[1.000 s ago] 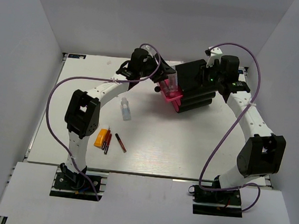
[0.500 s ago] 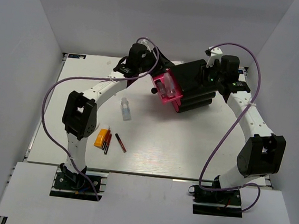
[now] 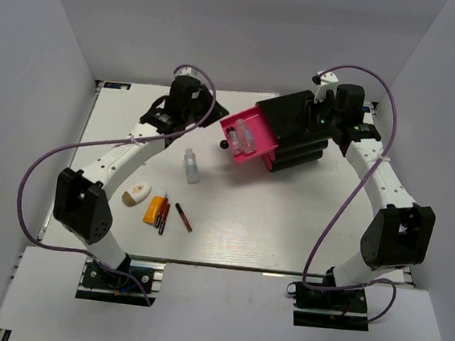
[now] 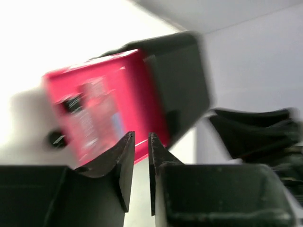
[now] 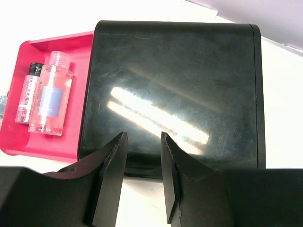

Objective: Organize the makeup

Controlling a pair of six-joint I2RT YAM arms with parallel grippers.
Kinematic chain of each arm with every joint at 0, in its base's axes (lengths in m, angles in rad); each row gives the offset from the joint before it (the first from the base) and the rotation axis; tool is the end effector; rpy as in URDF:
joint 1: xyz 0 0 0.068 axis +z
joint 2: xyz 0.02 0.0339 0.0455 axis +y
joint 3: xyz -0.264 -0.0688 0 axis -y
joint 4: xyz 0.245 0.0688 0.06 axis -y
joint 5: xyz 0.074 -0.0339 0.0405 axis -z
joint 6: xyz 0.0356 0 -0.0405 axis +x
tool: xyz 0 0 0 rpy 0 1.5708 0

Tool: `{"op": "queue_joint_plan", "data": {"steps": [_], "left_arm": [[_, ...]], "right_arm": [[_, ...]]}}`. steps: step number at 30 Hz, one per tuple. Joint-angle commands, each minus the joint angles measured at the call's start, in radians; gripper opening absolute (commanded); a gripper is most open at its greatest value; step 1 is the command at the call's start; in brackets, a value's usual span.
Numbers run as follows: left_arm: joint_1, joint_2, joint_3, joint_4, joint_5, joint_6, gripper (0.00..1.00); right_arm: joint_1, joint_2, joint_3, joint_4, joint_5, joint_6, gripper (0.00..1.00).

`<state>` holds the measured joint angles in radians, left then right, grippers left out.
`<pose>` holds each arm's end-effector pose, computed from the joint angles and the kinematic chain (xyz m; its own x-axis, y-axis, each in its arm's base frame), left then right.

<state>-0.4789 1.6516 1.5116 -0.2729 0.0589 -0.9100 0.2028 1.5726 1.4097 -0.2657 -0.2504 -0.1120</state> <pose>0.3475 -0.1828 0.3579 -0.6195 -0.5664 -0.5435 0.0305 0.6745 -0.7377 0.3613 0.0833 0.3519 -0.3581 -0.1842 -0.9154 -0.4588 0.8885 0.0007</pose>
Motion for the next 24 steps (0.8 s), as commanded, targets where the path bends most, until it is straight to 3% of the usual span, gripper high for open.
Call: {"op": "queue_joint_plan", "data": {"steps": [1, 3, 6, 10, 14, 24], "left_arm": [[0.019, -0.056, -0.097, -0.191, -0.135, 0.014, 0.28], [0.019, -0.061, -0.116, -0.296, -0.168, 0.028, 0.37], [0.028, -0.055, -0.165, -0.39, -0.218, 0.056, 0.59], [0.028, -0.042, -0.226, -0.41, -0.238, 0.074, 0.69], [0.028, 0.017, -0.232, -0.397, -0.244, 0.111, 0.71], [0.028, 0.276, -0.041, -0.483, -0.358, 0.223, 0.72]], "right_arm": [[-0.005, -0.026, -0.002, 0.028, -0.02, -0.012, 0.41], [-0.006, -0.028, -0.003, 0.025, -0.021, -0.014, 0.42], [-0.006, -0.026, -0.005, 0.023, -0.026, -0.015, 0.42], [-0.002, -0.028, -0.003, 0.022, -0.033, -0.02, 0.43], [-0.006, -0.034, -0.009, 0.017, -0.035, -0.021, 0.44], [-0.006, -0.056, -0.021, 0.016, -0.024, -0.029, 0.44]]}}
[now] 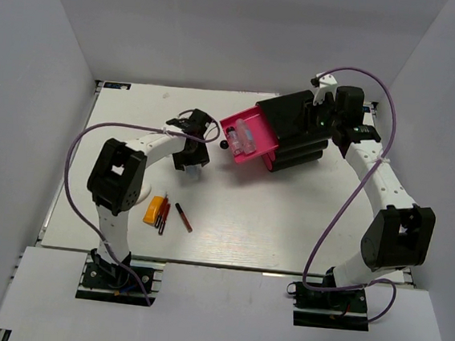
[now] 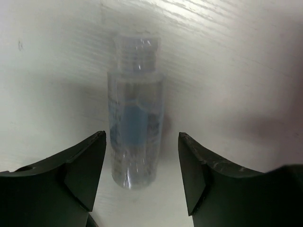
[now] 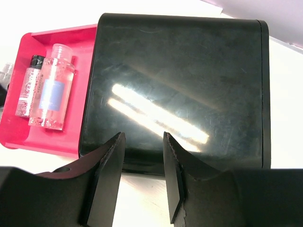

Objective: Organize the makeup

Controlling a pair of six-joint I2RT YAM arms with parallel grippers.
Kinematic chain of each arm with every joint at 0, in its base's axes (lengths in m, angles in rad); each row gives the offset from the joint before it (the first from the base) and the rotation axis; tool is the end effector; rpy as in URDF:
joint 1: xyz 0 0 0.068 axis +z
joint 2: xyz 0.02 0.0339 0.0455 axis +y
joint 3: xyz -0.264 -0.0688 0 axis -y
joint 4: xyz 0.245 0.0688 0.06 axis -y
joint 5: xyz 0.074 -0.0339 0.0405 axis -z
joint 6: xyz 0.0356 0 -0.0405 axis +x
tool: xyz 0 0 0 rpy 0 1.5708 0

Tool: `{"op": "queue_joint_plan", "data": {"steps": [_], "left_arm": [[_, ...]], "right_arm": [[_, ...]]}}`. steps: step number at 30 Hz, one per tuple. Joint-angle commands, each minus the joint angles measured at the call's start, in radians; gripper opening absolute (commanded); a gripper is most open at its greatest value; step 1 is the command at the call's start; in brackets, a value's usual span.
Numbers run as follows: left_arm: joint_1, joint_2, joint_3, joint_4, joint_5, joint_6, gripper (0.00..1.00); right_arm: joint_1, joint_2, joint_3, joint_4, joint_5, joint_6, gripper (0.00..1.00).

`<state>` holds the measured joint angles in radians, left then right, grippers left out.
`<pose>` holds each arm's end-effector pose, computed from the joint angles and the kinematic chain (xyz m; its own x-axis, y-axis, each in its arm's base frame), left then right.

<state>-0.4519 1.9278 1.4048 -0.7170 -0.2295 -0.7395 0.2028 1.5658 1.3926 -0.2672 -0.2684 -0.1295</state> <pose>0.3542 -0.1629 0.1877 -0.8704 -0.3070 -0.3850 -0.3084 0.9494 -0.0599 0.3589 0.0834 0.3482 -0.3586 -0.2009 -0.9116 -0.4795 0.8775 -0.0047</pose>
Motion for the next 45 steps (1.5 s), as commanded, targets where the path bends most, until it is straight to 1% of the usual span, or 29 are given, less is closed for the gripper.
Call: {"op": "queue_joint_plan", "data": {"steps": [1, 4, 7, 8, 10, 11, 12, 13, 14, 15, 16, 17, 18, 19, 20, 22, 24, 27, 28, 30, 31, 33, 34, 35, 36, 37, 39, 42, 45], "left_arm": [[0.001, 0.023, 0.074, -0.048, -0.074, 0.058, 0.72], [0.001, 0.046, 0.083, -0.056, -0.091, 0.072, 0.71], [0.001, 0.056, 0.063, -0.042, -0.087, 0.075, 0.63], [0.001, 0.054, 0.06, -0.038, -0.084, 0.074, 0.51], [0.001, 0.048, 0.05, -0.03, -0.068, 0.071, 0.37], [0.001, 0.028, 0.045, -0.016, -0.062, 0.069, 0.25], [0.001, 0.01, 0.033, -0.001, -0.057, 0.069, 0.2], [0.001, -0.04, 0.007, 0.045, -0.036, 0.072, 0.14], [0.001, -0.073, -0.009, 0.068, -0.019, 0.074, 0.13], [0.001, -0.108, -0.024, 0.103, -0.002, 0.08, 0.12], [-0.008, -0.146, -0.056, 0.135, 0.043, 0.086, 0.12], [-0.008, -0.189, -0.072, 0.213, 0.071, 0.1, 0.12], [-0.008, -0.266, -0.085, 0.259, 0.106, 0.107, 0.12], [-0.008, -0.301, -0.117, 0.299, 0.186, 0.109, 0.12], [-0.008, -0.332, -0.131, 0.385, 0.218, 0.097, 0.12], [-0.008, -0.392, -0.15, 0.447, 0.3, 0.063, 0.1], [-0.008, -0.403, -0.153, 0.504, 0.324, -0.003, 0.09], [-0.008, -0.374, -0.141, 0.596, 0.396, -0.104, 0.1], [-0.017, -0.333, -0.132, 0.643, 0.433, -0.163, 0.1], [-0.018, -0.285, -0.101, 0.697, 0.467, -0.22, 0.11], [-0.018, -0.23, -0.09, 0.776, 0.487, -0.274, 0.11], [-0.018, -0.178, -0.034, 0.823, 0.524, -0.316, 0.11], [-0.027, -0.126, -0.008, 0.843, 0.535, -0.342, 0.11], [-0.027, -0.103, 0.02, 0.849, 0.547, -0.348, 0.11], [-0.027, -0.081, 0.08, 0.846, 0.549, -0.353, 0.11], [-0.027, -0.04, 0.107, 0.837, 0.555, -0.36, 0.11], [-0.027, -0.012, 0.163, 0.834, 0.565, -0.373, 0.11], [-0.027, 0.023, 0.183, 0.838, 0.578, -0.402, 0.12], [-0.036, 0.034, 0.183, 0.829, 0.579, -0.417, 0.18]], "right_arm": [[-0.009, -0.05, -0.004, 0.017, -0.006, -0.01, 0.44], [-0.008, -0.053, -0.01, 0.017, -0.003, -0.01, 0.44], [-0.009, -0.053, -0.01, 0.019, -0.005, -0.009, 0.44], [-0.011, -0.052, -0.01, 0.019, -0.005, -0.009, 0.44], [-0.009, -0.05, -0.007, 0.017, -0.005, -0.007, 0.44], [-0.011, -0.049, -0.006, 0.016, -0.005, -0.009, 0.44], [-0.013, -0.049, -0.007, 0.017, -0.005, -0.009, 0.44], [-0.013, -0.047, -0.004, 0.014, -0.005, -0.01, 0.44], [-0.011, -0.046, -0.006, 0.014, -0.003, -0.012, 0.44], [-0.011, -0.046, -0.006, 0.014, -0.003, -0.013, 0.44], [-0.011, -0.046, -0.006, 0.014, -0.003, -0.012, 0.44], [-0.014, -0.046, -0.007, 0.014, -0.005, -0.012, 0.44], [-0.013, -0.046, -0.009, 0.014, -0.005, -0.012, 0.44], [-0.016, -0.046, -0.01, 0.014, -0.006, -0.012, 0.44], [-0.016, -0.044, -0.013, 0.017, -0.006, -0.012, 0.44], [-0.017, -0.043, -0.015, 0.017, -0.006, -0.01, 0.44], [-0.019, -0.039, -0.021, 0.019, -0.006, -0.01, 0.44], [-0.02, -0.039, -0.024, 0.019, -0.009, -0.01, 0.44], [-0.022, -0.039, -0.024, 0.019, -0.009, -0.01, 0.44], [-0.022, -0.039, -0.023, 0.022, -0.012, -0.009, 0.44], [-0.022, -0.039, -0.023, 0.022, -0.014, -0.009, 0.44], [-0.022, -0.044, -0.024, 0.025, -0.014, -0.009, 0.44], [-0.022, -0.047, -0.027, 0.025, -0.014, -0.009, 0.44], [-0.02, -0.049, -0.033, 0.026, -0.011, -0.009, 0.44], [-0.02, -0.052, -0.041, 0.031, -0.011, -0.009, 0.44], [-0.022, -0.055, -0.044, 0.031, -0.009, -0.009, 0.44], [-0.023, -0.058, -0.055, 0.034, -0.009, -0.006, 0.44], [-0.025, -0.062, -0.06, 0.04, -0.008, -0.001, 0.44], [-0.026, -0.062, -0.063, 0.042, -0.003, -0.001, 0.44]]}}
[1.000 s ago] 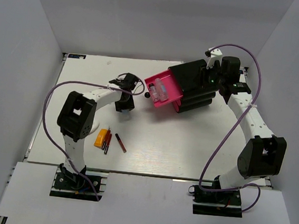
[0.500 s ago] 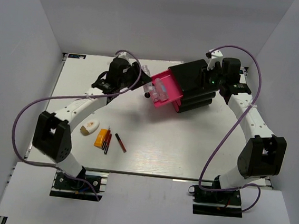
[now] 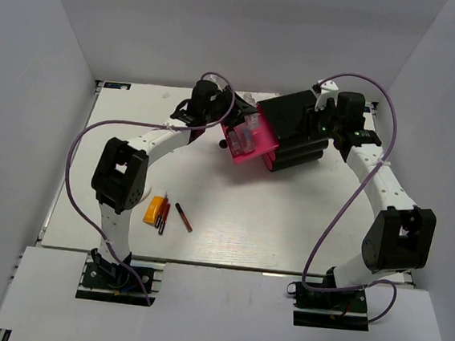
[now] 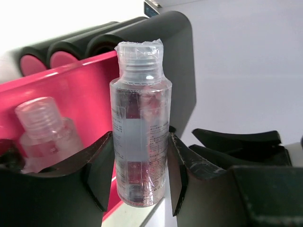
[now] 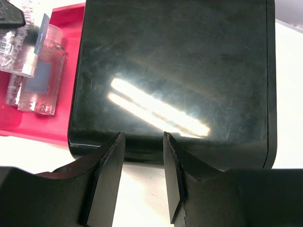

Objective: Organize the makeup

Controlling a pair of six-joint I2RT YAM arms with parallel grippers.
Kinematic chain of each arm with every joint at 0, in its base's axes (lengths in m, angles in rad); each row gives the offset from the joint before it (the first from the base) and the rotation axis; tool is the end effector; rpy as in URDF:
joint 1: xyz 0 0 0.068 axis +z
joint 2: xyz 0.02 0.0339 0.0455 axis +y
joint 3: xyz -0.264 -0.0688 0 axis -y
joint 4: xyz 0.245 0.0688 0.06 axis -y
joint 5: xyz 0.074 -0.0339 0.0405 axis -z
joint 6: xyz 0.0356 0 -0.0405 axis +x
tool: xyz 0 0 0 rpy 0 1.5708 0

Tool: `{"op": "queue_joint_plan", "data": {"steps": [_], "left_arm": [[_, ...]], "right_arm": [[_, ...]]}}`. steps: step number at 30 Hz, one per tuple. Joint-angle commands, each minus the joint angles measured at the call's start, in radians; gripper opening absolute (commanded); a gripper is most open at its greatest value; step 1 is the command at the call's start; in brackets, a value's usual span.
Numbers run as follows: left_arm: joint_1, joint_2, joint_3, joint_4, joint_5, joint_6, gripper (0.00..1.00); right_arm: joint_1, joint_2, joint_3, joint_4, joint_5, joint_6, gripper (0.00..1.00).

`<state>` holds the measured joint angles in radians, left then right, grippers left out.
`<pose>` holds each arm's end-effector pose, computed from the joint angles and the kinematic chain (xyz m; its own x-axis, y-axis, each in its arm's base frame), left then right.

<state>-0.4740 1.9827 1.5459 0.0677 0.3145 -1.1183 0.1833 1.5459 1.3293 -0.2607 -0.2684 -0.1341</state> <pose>0.4164 -0.2260 0.2672 -0.7616 -0.5705 -0.3074 0.0133 0.4605 -0.8876 0.3540 0.0752 0.3336 -0.3932 -0.2040 -0.8965 -0.4641 0.8858 0.0020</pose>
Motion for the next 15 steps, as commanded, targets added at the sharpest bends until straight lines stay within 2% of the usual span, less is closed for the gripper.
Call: {"op": "queue_joint_plan", "data": {"steps": [1, 4, 8, 15], "left_arm": [[-0.014, -0.021, 0.04, 0.037, 0.035, -0.043, 0.2], [-0.014, -0.024, 0.034, 0.026, 0.037, -0.051, 0.28], [-0.014, -0.021, 0.039, 0.003, 0.044, -0.051, 0.52], [-0.014, -0.007, 0.059, -0.034, 0.049, -0.049, 0.72]], "right_arm": [[-0.007, -0.043, 0.001, 0.035, -0.005, 0.004, 0.44], [-0.011, -0.041, 0.001, 0.035, -0.008, 0.004, 0.44], [-0.008, -0.035, 0.007, 0.037, -0.014, 0.002, 0.44], [-0.013, -0.029, 0.011, 0.035, -0.014, 0.002, 0.44]]}}
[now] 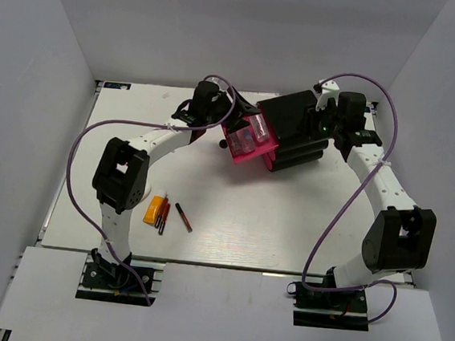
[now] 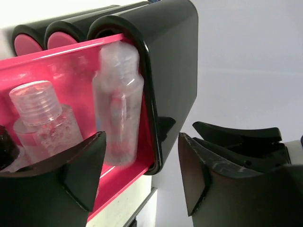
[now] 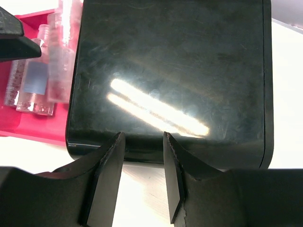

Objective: Organize the makeup

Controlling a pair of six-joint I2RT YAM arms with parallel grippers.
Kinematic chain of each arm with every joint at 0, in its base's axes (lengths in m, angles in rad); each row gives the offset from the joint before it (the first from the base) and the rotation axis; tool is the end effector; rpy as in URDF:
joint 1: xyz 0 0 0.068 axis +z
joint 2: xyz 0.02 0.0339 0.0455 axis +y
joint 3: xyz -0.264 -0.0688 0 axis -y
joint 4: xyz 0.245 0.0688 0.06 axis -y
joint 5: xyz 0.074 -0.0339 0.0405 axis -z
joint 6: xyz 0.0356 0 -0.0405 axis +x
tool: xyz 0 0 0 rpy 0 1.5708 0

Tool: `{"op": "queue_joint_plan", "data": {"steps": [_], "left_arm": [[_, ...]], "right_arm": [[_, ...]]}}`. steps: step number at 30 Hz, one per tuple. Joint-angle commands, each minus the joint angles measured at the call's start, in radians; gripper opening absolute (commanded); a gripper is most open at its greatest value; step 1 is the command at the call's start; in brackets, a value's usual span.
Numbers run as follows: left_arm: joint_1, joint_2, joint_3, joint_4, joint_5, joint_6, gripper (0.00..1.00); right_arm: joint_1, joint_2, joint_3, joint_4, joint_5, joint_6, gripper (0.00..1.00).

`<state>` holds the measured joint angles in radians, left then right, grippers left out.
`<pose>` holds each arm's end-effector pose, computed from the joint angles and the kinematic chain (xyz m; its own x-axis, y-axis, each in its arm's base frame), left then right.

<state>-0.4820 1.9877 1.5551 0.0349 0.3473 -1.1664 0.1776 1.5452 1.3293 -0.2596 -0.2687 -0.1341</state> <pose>0.4140 -0.2303 0.2650 -0.7914 -0.5616 -0.2416 -0.0346 0.4356 -0.8995 0.3544 0.0732 0.3339 -0.3927 -0.2014 -0.8973 -0.4593 0.8883 0.0016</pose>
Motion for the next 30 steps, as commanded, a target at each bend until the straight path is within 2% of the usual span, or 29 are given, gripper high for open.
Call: {"op": "queue_joint_plan", "data": {"steps": [1, 6, 9, 10, 12, 13, 15, 16, 18, 19, 21, 22, 26, 30], "left_arm": [[-0.006, -0.012, 0.056, -0.006, 0.016, 0.001, 0.73], [-0.006, -0.013, 0.086, -0.015, 0.012, 0.01, 0.73], [0.003, -0.049, 0.088, -0.021, -0.008, 0.033, 0.62], [0.014, -0.078, 0.085, -0.027, -0.025, 0.039, 0.5], [0.025, -0.119, 0.043, -0.058, -0.054, 0.069, 0.32], [0.025, -0.172, 0.024, -0.087, -0.054, 0.083, 0.16], [0.057, -0.219, -0.038, -0.124, -0.126, 0.125, 0.08], [0.08, -0.262, -0.067, -0.163, -0.145, 0.131, 0.05], [0.105, -0.303, -0.171, -0.187, -0.154, 0.131, 0.07], [0.117, -0.323, -0.209, -0.188, -0.154, 0.123, 0.2], [0.137, -0.378, -0.324, -0.179, -0.159, 0.117, 0.37], [0.154, -0.388, -0.358, -0.159, -0.156, 0.111, 0.53], [0.174, -0.392, -0.461, -0.11, -0.123, 0.093, 0.65], [0.183, -0.34, -0.506, 0.008, -0.03, 0.057, 0.64]], "right_arm": [[-0.004, -0.028, 0.01, 0.036, -0.014, 0.002, 0.44], [-0.004, -0.028, 0.016, 0.034, -0.007, 0.002, 0.44], [-0.004, -0.028, 0.019, 0.036, -0.001, 0.002, 0.44], [-0.007, -0.028, 0.022, 0.034, 0.0, 0.001, 0.45], [-0.018, -0.025, 0.031, 0.034, -0.001, 0.01, 0.45], [-0.018, -0.022, 0.036, 0.034, -0.003, 0.014, 0.45], [-0.033, -0.004, 0.063, 0.026, -0.01, 0.037, 0.47], [-0.038, 0.015, 0.076, 0.022, -0.017, 0.045, 0.59], [-0.058, 0.038, 0.125, 0.004, -0.036, 0.063, 0.69], [-0.062, 0.062, 0.146, -0.015, -0.044, 0.068, 0.7], [-0.087, 0.087, 0.203, -0.032, -0.066, 0.079, 0.72], [-0.09, 0.11, 0.218, -0.042, -0.072, 0.079, 0.72], [-0.122, 0.176, 0.298, -0.084, -0.128, 0.088, 0.7], [-0.155, 0.256, 0.366, -0.116, -0.199, 0.108, 0.62]]}}
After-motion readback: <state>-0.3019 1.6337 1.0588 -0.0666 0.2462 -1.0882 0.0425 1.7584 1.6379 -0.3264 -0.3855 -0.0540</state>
